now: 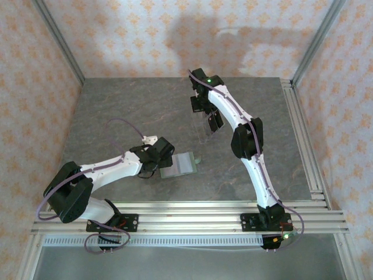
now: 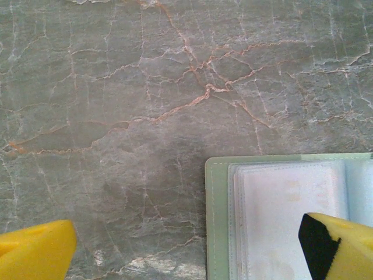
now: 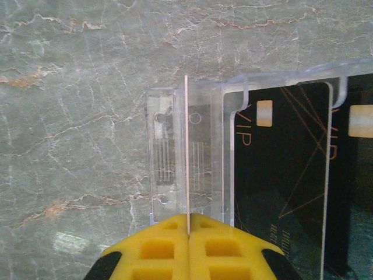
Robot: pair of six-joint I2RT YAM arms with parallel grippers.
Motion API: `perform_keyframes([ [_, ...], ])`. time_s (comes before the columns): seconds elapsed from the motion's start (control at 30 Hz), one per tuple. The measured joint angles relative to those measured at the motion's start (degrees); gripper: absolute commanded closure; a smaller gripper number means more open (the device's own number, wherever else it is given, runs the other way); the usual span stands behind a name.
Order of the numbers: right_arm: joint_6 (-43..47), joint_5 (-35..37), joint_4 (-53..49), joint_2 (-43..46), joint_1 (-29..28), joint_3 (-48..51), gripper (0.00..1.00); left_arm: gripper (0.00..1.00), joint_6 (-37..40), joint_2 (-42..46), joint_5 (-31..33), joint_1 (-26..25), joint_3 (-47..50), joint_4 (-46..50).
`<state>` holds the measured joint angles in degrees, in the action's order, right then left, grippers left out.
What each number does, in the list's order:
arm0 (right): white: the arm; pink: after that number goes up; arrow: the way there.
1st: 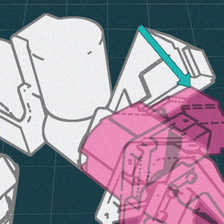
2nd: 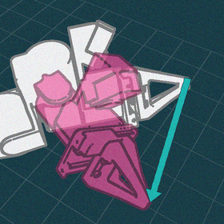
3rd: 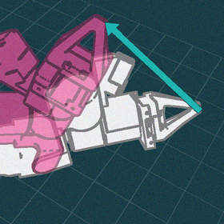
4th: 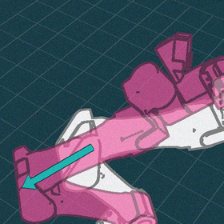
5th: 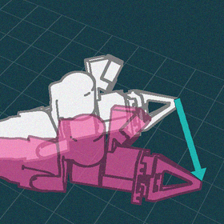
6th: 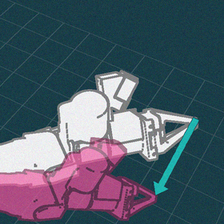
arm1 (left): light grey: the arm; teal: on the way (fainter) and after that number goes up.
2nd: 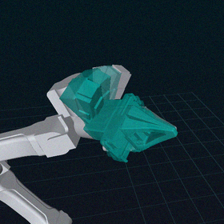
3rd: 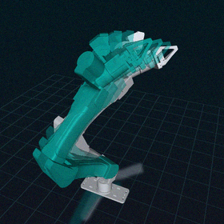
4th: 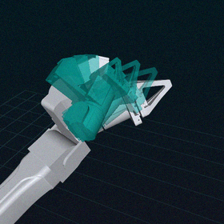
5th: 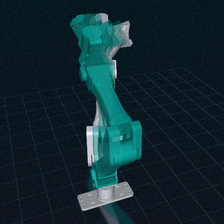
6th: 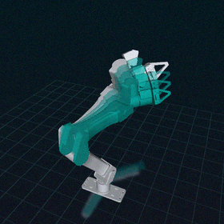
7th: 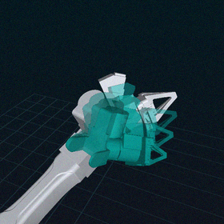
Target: Put the credit cards into the card holder
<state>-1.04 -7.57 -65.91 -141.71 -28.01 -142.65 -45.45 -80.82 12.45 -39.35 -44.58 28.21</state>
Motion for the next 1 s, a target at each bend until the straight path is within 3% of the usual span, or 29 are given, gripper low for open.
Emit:
perform_keyframes([
  [0.2, -0.85, -3.76, 0.13, 4.81, 0.04, 0.48, 1.00, 0.00, 1.29, 0.02, 0.15, 0.52, -0.07, 1.01],
  [0.37, -2.29, -7.48, 4.31, 16.41, -0.24, 10.84, 1.00, 0.00, 3.50, 0.42, -0.15, 0.52, -0.04, 0.94],
  [0.67, -10.95, -17.94, 26.77, 42.16, -3.48, 54.25, 1.00, 0.00, 5.05, 1.79, -2.08, -0.92, 0.52, -0.57],
  [0.8, -17.38, -22.36, 39.74, 49.72, -5.84, 73.94, 1.00, 0.00, 4.92, 0.44, -1.99, -2.43, 1.33, -0.81],
  [1.0, -25.86, -25.31, 57.22, 56.78, -11.17, 93.64, 1.00, 0.00, 3.76, -2.08, -1.29, -2.95, 3.02, -0.81],
])
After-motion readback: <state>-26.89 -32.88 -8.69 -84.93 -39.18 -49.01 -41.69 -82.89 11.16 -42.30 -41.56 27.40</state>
